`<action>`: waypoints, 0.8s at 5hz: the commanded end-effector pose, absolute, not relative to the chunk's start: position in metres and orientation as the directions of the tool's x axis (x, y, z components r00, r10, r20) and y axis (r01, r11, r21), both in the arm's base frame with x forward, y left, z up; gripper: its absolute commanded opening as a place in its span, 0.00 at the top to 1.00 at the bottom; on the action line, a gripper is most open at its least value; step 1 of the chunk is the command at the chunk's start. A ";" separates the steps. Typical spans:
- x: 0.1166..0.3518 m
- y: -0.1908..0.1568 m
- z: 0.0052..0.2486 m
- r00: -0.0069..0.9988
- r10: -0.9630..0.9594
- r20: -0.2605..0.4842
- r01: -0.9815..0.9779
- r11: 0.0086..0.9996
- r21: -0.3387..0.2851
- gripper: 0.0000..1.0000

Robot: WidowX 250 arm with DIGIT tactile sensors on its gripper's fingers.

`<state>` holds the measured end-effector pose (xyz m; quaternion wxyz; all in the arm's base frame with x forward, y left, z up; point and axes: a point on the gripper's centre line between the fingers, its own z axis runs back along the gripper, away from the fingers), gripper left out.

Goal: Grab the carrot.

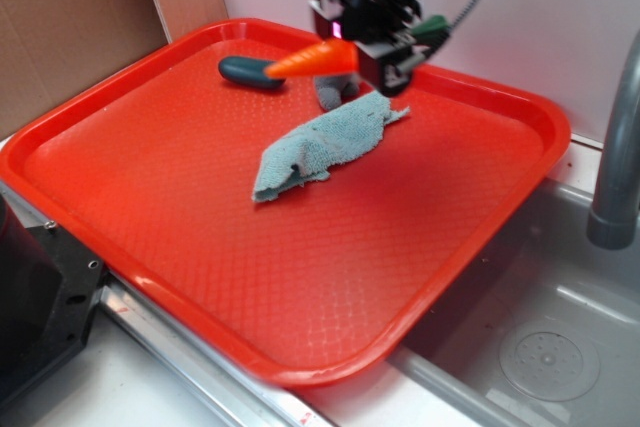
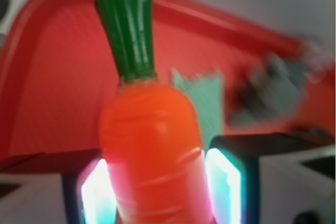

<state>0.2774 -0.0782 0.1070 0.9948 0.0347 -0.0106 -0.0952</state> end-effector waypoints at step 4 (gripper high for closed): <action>0.220 -0.009 0.185 0.994 0.106 0.023 -0.107 0.993 0.045 1.00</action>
